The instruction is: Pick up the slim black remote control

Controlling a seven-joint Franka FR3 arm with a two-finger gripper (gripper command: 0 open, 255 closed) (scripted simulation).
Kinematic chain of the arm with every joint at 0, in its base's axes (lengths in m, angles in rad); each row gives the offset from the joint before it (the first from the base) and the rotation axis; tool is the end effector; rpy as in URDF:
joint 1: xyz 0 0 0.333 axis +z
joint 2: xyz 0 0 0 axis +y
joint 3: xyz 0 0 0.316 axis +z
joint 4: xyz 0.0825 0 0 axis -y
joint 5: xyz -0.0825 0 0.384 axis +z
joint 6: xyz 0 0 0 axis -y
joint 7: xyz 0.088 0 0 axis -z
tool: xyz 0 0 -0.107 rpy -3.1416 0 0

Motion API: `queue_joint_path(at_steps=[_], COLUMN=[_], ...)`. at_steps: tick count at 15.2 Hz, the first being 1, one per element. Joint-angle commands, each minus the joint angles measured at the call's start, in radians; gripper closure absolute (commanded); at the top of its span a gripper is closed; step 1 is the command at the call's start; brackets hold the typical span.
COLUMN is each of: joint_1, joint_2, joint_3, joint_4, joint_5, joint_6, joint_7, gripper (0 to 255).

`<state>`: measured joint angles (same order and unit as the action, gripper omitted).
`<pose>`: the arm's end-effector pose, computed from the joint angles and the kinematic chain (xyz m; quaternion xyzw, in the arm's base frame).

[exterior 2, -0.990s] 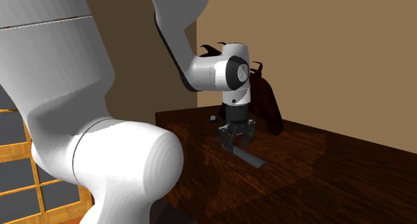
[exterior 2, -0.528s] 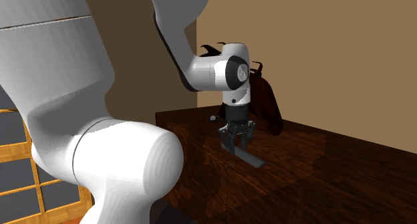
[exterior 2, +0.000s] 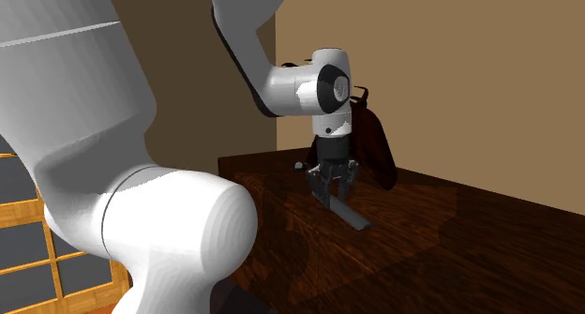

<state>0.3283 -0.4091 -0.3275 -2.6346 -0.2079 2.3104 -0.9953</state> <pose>0.4030 0.0004 0.3798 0.8380 0.5442 0.0255 0.0304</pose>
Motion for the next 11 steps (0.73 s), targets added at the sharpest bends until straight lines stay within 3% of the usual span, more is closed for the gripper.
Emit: queue_joint_path(at_steps=[1, 11], joint_1=[-0.001, -0.001], joint_2=[-0.021, -0.078], joint_3=[0.004, 0.022], joint_4=[0.016, 0.087], joint_5=[0.000, 0.007], joint_6=[-0.037, -0.164], joint_7=[-0.001, -0.002], gripper=[255, 255])
